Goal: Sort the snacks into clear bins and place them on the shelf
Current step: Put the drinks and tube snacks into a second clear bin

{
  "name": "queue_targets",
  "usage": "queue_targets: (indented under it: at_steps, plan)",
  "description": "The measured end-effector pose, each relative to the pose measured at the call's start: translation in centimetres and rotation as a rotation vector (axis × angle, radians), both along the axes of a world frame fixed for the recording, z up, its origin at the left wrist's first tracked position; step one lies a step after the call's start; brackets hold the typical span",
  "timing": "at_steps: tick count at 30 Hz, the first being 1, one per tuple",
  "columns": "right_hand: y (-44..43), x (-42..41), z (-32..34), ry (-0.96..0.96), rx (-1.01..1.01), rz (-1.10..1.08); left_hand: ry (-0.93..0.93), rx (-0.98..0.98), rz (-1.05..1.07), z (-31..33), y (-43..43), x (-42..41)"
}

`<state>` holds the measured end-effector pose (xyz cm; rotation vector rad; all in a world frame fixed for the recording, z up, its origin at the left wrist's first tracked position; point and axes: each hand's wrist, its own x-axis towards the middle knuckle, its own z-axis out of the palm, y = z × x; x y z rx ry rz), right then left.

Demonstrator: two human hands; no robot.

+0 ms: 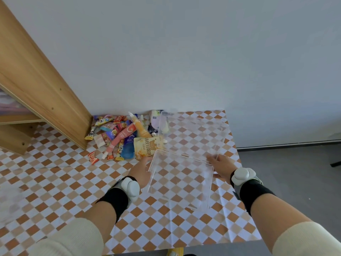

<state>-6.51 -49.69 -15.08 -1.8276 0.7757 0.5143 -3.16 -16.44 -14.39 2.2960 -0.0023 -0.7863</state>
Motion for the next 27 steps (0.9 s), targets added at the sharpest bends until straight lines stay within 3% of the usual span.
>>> queue_targets:
  at_steps: [5, 11, 14, 20, 27]
  plan:
    - [-0.5, 1.1, 0.7, -0.002, -0.251, -0.021, 0.056, -0.153, 0.01, -0.4, -0.9, -1.3]
    - [-0.4, 2.0, 1.9, 0.049, -0.402, 0.012, 0.084, -0.137, 0.028, -1.0, -1.4, -1.8]
    - [0.9, 2.6, 2.5, -0.031, -0.535, 0.02, 0.085, -0.097, 0.039, -0.8, -1.3, -1.4]
    - [5.1, 5.0, 4.1, -0.156, -0.698, 0.151, -0.132, 0.088, 0.006, 0.3, 0.5, 1.1]
    - [11.0, 7.4, 4.4, -0.281, -0.709, 0.336, -0.346, 0.308, -0.188, 0.5, 1.1, 6.0]
